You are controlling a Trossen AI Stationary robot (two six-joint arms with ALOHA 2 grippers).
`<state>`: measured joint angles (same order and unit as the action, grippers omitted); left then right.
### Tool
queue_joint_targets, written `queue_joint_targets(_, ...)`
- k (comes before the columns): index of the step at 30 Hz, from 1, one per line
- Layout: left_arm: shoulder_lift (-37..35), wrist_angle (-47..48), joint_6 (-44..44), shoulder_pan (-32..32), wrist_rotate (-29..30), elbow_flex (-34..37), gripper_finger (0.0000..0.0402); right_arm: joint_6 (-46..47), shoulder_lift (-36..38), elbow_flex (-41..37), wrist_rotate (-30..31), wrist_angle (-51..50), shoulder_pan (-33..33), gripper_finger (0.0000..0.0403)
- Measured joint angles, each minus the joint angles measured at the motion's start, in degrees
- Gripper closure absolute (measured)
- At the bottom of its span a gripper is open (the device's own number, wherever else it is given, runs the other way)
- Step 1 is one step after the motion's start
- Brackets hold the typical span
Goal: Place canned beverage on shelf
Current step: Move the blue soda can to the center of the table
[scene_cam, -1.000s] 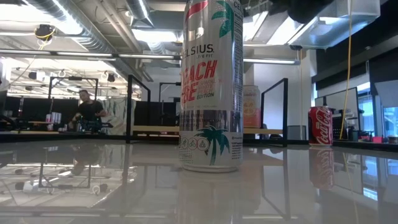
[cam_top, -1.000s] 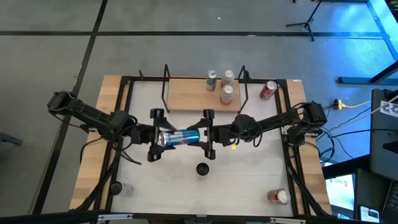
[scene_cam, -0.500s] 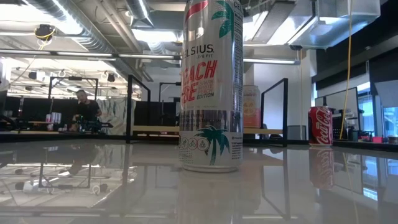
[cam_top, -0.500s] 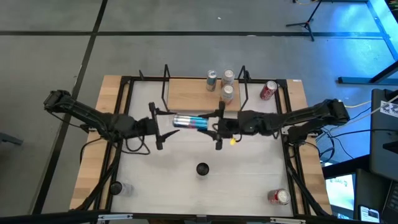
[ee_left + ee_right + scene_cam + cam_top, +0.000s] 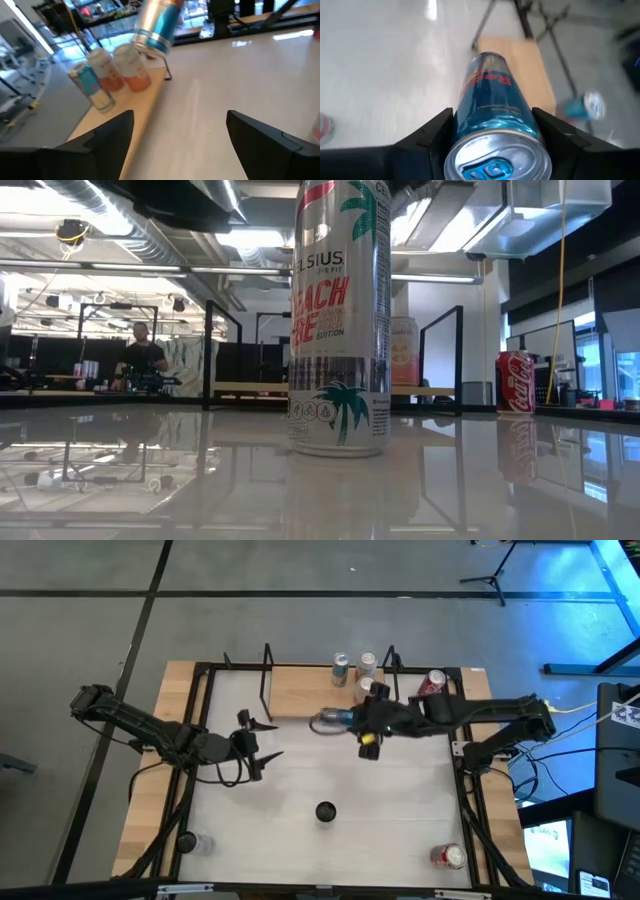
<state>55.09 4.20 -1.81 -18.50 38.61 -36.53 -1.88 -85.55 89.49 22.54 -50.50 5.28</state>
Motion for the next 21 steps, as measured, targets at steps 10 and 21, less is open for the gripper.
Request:
queue_joint_targets(10,0.1,0.2,0.2,0.0,-3.1,0.0,0.0096,8.6,-7.3,3.7,-14.4,-17.5,-6.3,0.0177)
queue_joint_targets(21,0.1,1.1,-0.3,0.0,-3.4,0.0,0.0096,9.3,-16.9,3.6,-19.1,-24.5,-6.4,0.0175)
